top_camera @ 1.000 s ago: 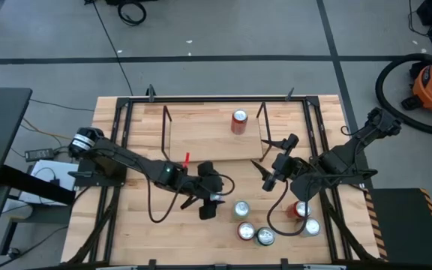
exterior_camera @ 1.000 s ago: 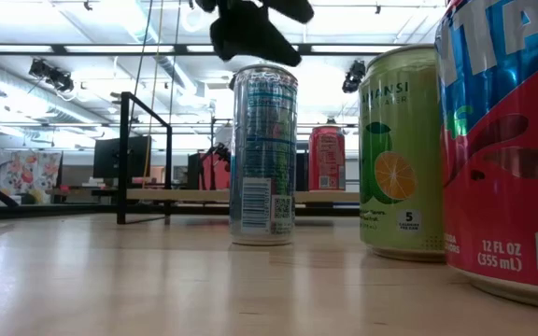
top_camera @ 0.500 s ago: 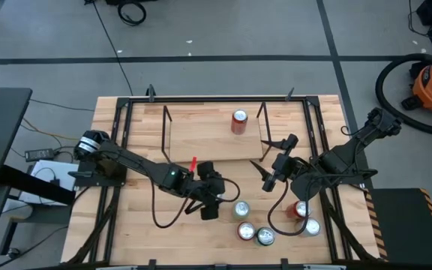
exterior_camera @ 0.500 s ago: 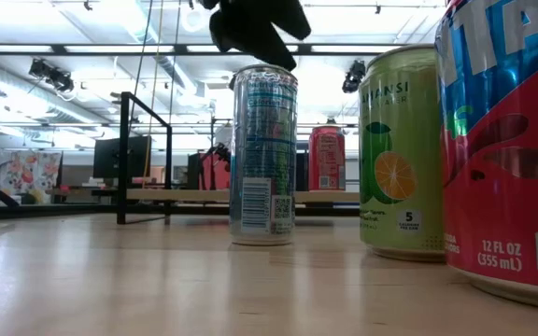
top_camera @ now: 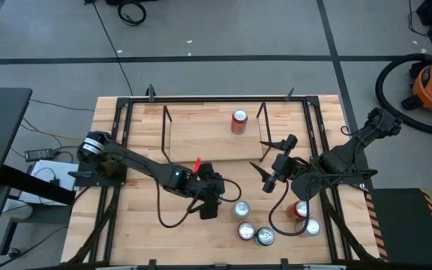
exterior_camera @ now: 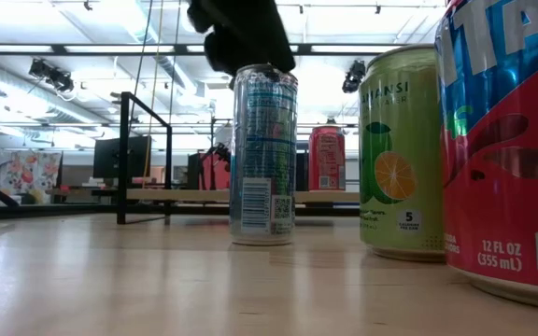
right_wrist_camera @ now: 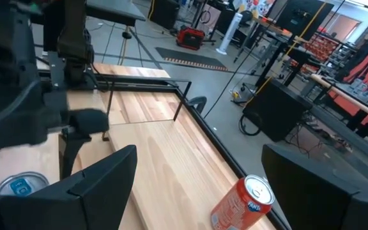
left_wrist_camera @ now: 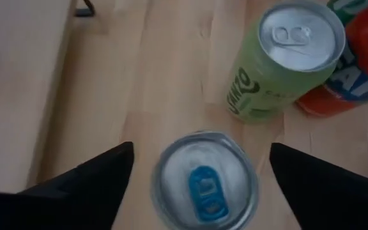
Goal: Place canned beverage on shelf
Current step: Put the blue soda can on the shelf
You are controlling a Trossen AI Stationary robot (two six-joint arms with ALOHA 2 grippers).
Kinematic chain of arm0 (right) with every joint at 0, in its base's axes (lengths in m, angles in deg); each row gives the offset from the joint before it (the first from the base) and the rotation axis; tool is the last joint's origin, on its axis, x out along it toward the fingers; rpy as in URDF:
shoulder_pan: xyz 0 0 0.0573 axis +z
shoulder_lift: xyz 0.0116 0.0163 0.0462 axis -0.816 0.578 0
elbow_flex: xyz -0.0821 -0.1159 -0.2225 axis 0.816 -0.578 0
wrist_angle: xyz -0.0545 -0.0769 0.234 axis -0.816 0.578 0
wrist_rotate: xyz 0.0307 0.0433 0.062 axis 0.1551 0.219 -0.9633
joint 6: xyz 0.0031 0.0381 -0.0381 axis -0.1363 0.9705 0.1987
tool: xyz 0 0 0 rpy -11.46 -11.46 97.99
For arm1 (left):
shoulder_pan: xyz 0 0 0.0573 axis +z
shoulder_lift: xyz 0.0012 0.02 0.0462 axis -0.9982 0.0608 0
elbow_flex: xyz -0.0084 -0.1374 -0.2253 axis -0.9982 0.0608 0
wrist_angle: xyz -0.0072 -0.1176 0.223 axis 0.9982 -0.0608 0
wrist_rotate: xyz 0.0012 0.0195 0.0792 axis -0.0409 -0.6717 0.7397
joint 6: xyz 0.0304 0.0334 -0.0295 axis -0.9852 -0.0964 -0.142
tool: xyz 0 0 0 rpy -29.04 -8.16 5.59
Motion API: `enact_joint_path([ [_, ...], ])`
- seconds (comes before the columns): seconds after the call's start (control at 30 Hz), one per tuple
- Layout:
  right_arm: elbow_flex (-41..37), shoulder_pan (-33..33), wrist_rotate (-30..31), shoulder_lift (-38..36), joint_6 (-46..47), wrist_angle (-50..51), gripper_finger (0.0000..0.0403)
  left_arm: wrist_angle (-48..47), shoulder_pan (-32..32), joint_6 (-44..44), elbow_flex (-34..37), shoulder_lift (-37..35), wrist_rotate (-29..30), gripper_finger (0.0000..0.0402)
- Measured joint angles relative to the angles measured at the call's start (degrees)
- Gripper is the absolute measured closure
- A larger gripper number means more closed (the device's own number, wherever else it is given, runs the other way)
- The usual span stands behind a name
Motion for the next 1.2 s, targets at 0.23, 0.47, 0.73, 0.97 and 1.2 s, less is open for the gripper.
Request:
enact_joint_path([
  [0.23,-1.60,-0.50,-1.02,0.02,-3.68,-4.89,0.0056,-1.65,0.71,-1.20,0.02,0.50,-0.57,0.0018],
  [0.47,-1.73,-1.14,-2.12,0.02,-4.35,-5.40,0.0056,-2.17,1.42,-2.89,0.02,0.50,-2.33,0.0055],
  [0.73,-1.73,-1.16,-2.19,0.02,-4.35,-5.19,0.0056,-2.90,2.05,-5.47,0.01,0.46,-2.50,0.0143],
  [0.97,-1.73,-1.16,-2.16,0.02,-4.22,-4.86,0.0056,-5.00,3.62,-7.61,0.01,-0.49,-2.46,0.0163],
  [1.2,-1.75,-1.16,-3.28,0.02,-3.97,-3.46,0.0056,-5.90,6.35,-9.17,0.13,-4.70,-3.69,0.0155],
])
